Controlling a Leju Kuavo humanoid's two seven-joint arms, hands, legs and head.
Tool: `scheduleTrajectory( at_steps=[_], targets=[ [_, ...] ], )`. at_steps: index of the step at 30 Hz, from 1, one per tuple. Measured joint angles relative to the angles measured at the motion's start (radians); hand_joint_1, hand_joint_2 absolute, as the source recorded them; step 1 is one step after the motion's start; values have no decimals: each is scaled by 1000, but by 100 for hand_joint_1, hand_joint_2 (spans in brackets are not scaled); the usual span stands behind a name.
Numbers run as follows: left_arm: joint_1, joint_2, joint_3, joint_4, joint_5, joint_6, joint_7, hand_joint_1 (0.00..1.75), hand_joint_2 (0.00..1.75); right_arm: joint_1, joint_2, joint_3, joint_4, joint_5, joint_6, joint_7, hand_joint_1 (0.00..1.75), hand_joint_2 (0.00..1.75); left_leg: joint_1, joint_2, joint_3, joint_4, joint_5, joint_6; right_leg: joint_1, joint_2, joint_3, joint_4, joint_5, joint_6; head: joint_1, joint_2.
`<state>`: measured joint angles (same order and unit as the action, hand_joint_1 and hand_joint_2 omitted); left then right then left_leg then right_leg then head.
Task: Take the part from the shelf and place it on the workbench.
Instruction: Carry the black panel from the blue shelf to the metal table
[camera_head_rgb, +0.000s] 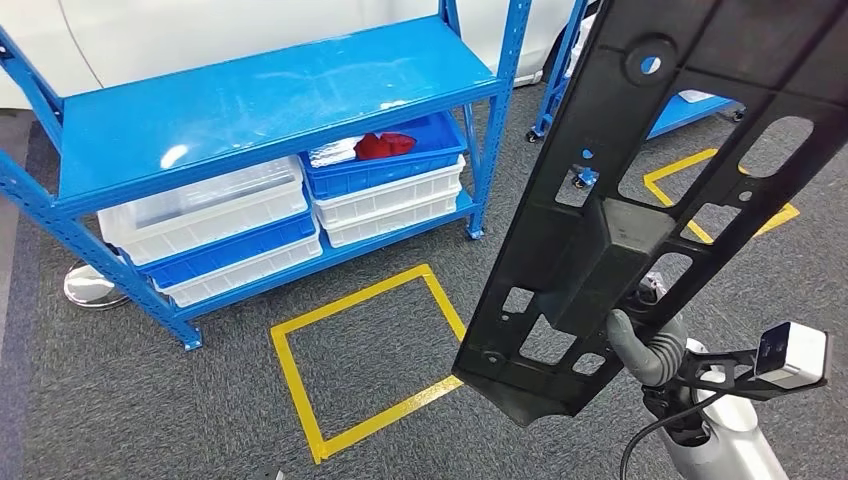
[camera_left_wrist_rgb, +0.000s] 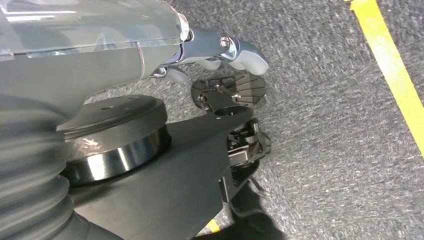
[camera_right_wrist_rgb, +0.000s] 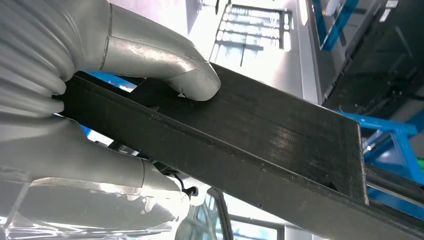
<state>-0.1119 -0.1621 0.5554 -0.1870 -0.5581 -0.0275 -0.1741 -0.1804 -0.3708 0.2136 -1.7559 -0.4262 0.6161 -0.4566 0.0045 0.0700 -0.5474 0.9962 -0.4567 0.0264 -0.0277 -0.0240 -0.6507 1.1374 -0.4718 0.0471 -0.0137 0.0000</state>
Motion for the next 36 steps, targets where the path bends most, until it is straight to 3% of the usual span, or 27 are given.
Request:
scheduleTrajectory(
  at_steps=[2,3,6,8,10,12,13,14,15,17,19,21,23,25,27,28,29,31,33,34,36],
  targets=[
    [-2,0,0,0,0,0,-1,0,175,-6,1,-1,0,0,3,0,175,175,-5,18,0,6,-4,-10,6,-43,59,-102,27,-13,0,0],
    [-2,0,0,0,0,1,-2,0,175,-10,3,-1,0,1,5,0,175,175,-7,26,0,7,-5,-15,9,-54,64,-117,25,-21,0,0],
    [-3,0,0,0,1,1,-4,0,175,-17,6,-3,1,1,12,0,175,175,-7,45,2,7,-7,-34,12,-30,55,-120,32,-43,0,0],
    [-3,0,0,0,2,1,-6,0,175,-21,8,-6,1,1,15,1,175,175,-3,11,-11,42,-37,-44,8,-9,53,-128,41,-58,0,0],
    [0,0,0,0,3,2,-6,0,175,-27,15,-6,1,1,15,1,175,175,0,-40,-58,153,-103,-49,8,14,48,-131,48,-68,0,0],
    [4,0,0,0,3,3,-6,0,175,-27,21,-6,2,1,16,1,175,175,1,-58,-113,276,-150,-50,13,41,42,-130,53,-72,0,0],
    [6,0,0,0,3,3,-6,0,175,-26,23,-6,2,1,16,1,175,175,0,-60,-122,295,-148,-48,15,56,39,-129,55,-73,0,0],
    [6,0,0,0,3,3,-6,0,175,-26,24,-6,3,2,15,2,175,175,0,-64,-111,271,-124,-45,16,71,38,-127,56,-72,0,0],
    [6,0,0,0,3,3,-6,0,175,-26,25,-6,3,2,15,2,175,175,0,-73,-82,210,-88,-39,18,85,37,-126,57,-71,0,0],
    [6,1,0,0,3,4,-6,0,175,-27,26,-6,3,2,16,2,175,175,0,-123,-17,69,-31,-24,18,109,35,-123,61,-65,0,0],
    [4,2,0,0,3,4,-6,0,175,-27,27,-6,3,2,16,2,175,175,-2,-152,8,9,-17,-17,12,130,27,-123,67,-54,0,0],
    [2,1,1,0,3,4,-6,0,175,-26,28,-8,3,2,16,2,175,175,-3,-132,10,0,-10,-14,9,148,21,-127,74,-39,0,0],
    [1,0,1,0,4,4,-6,0,175,-26,28,-10,3,2,16,1,175,175,2,-108,14,-14,2,-4,12,115,9,-108,60,-29,0,0],
    [2,-1,1,0,4,4,-7,0,175,-27,29,-12,3,2,16,1,175,175,4,-80,15,-23,8,2,12,55,-36,-11,0,-20,0,0],
    [5,-2,1,0,4,4,-7,0,175,-27,30,-12,4,2,16,1,175,175,4,-52,11,-22,8,3,6,35,-96,122,-59,-9,0,0],
    [6,-2,1,0,4,4,-7,0,175,-26,30,-12,5,2,16,1,175,175,4,-38,10,-22,8,2,2,31,-108,154,-66,-4,0,0],
    [6,-2,1,0,4,4,-7,0,175,-26,30,-12,6,2,16,2,175,175,5,-24,9,-20,7,0,-1,27,-100,145,-53,0,0,0],
    [4,-2,1,0,4,4,-7,0,175,-27,30,-12,6,3,16,2,175,175,6,0,9,-13,1,-7,-5,2,-26,19,5,4,0,0],
    [2,-2,1,0,4,4,-7,0,175,-30,31,-12,7,4,19,2,175,175,2,18,9,-4,-8,-19,0,-30,38,-96,38,-6,0,0],
    [1,-2,1,0,5,4,-7,0,175,-31,31,-13,7,6,20,2,175,175,0,25,9,-1,-11,-25,4,-36,48,-118,39,-14,0,0],
    [0,-2,2,0,5,4,-6,0,175,-31,33,-13,7,10,22,4,175,175,-2,42,13,-1,-14,-37,8,-18,44,-119,38,-31,0,0]
  ],
)
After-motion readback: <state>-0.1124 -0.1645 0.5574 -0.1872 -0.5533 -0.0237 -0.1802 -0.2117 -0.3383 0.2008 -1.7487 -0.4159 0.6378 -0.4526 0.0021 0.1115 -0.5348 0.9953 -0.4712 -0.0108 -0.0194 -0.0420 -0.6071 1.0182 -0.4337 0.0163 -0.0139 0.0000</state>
